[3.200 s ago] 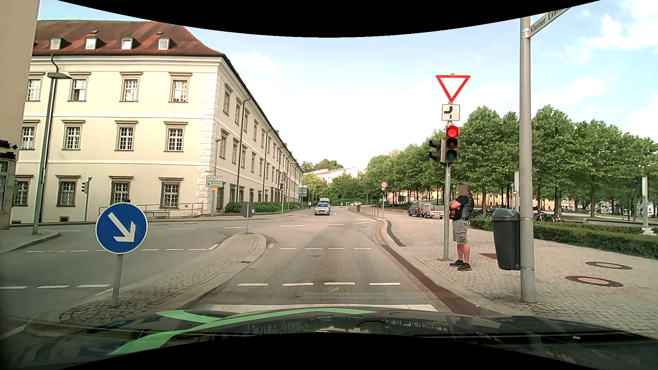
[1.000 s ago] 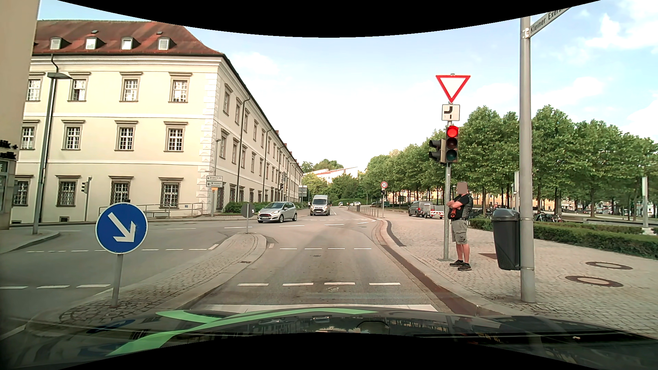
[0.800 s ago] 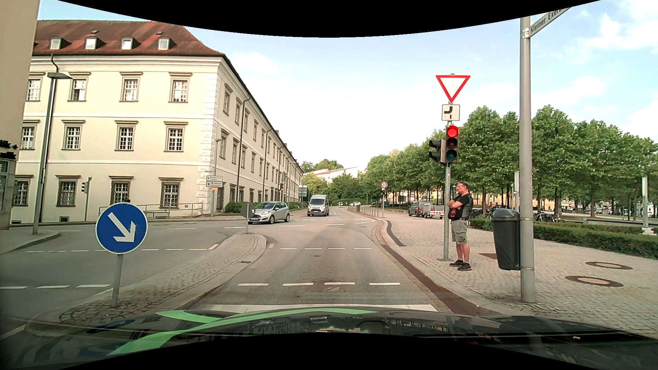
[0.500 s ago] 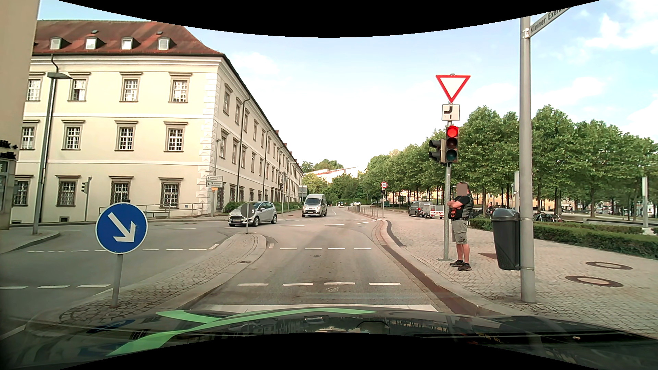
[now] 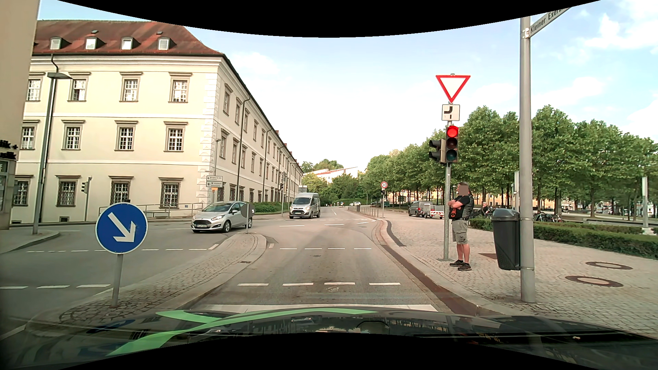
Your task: Follow the waypoints while adhering to traffic rules and regulations
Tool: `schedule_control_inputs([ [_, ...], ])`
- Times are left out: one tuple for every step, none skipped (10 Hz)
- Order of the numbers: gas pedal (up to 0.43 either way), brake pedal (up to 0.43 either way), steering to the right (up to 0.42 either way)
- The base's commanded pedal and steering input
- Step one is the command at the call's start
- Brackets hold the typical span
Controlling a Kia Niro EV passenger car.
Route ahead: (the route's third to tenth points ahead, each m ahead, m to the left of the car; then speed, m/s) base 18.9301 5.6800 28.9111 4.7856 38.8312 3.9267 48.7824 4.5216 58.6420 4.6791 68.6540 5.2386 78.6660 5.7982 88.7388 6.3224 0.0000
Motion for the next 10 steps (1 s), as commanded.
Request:
schedule_control_inputs([
  [0.000,0.451,0.010],
  [0.000,0.457,0.010],
  [0.000,0.451,0.010],
  [0.000,0.451,0.010],
  [0.000,0.451,0.010],
  [0.000,0.451,0.010],
  [0.000,0.451,0.010],
  [0.000,0.457,0.009],
  [0.000,0.451,0.009],
  [0.000,0.457,0.010],
])
